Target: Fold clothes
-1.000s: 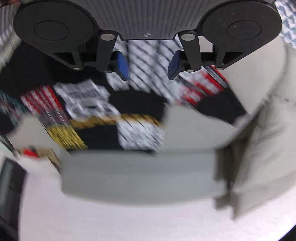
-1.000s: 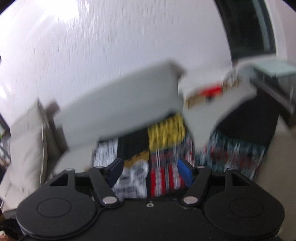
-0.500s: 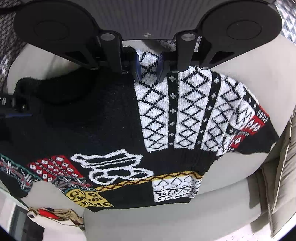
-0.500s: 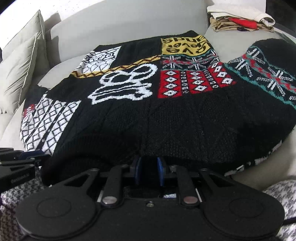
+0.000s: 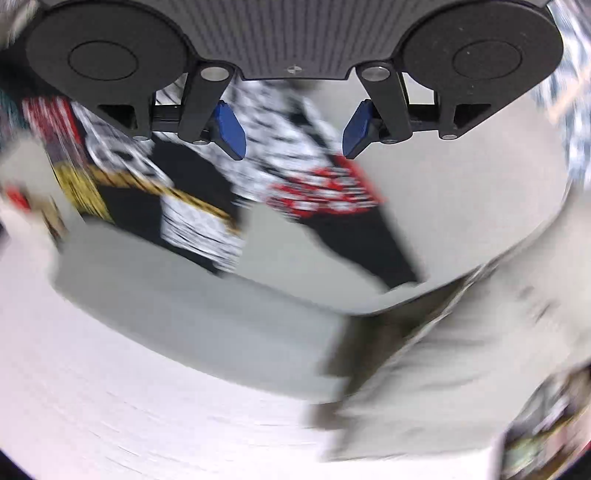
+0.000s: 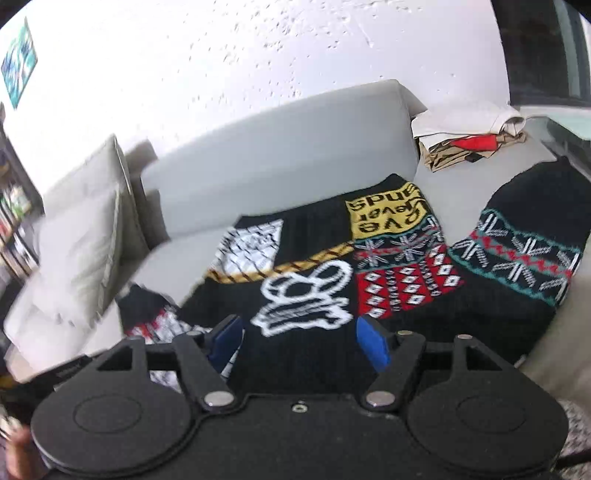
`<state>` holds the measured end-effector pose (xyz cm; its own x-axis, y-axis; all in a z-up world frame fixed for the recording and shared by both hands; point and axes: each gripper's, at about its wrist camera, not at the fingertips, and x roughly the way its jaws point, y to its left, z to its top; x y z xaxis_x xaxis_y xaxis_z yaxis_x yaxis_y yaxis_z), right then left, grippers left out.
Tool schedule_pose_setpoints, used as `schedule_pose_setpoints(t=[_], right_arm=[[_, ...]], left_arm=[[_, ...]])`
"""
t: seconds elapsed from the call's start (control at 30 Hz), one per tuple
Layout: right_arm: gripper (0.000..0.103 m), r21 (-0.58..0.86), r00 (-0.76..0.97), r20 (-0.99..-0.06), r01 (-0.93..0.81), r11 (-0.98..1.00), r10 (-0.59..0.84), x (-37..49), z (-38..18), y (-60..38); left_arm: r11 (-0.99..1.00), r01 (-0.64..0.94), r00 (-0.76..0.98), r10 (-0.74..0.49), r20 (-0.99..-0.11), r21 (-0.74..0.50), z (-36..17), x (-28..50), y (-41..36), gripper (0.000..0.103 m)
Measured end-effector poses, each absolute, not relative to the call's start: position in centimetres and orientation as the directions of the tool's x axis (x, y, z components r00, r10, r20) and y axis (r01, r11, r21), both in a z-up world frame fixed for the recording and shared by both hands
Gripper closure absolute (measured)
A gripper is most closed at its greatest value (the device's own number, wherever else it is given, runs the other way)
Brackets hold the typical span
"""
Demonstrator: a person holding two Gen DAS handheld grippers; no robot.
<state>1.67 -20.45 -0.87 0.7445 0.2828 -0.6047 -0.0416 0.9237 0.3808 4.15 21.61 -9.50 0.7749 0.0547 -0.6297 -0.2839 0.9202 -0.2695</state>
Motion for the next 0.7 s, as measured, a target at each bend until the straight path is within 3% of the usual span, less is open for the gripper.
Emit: schedule_pose_setpoints(t=[0.17,0.33,0.7], right_arm=[[0.035,0.503,0.727,-0.595,0.004,0.864,0.343,2.2,0.1,-20.2],[0.035,0.514,0.739,-0.583,0.014,0.857,0.338,2.3,1.5,-19.4],[0.035,0.541,0.761,-0.552,0.015,0.841,0.342,2.6,3.3,-18.5]], left_arm=[[0.695,-0.45,0.767,-0.021,-0.641,-0.561,-14.1,6.1,29.6,0.047],[0.542,-0.475,0.778,-0.109,-0.618,-0.693,-17.6,9.2,32.7,0.047],[0.447,-0.498,0.771,-0.163,-0.615,-0.743,-19.6,18.1,35.6,0.047]])
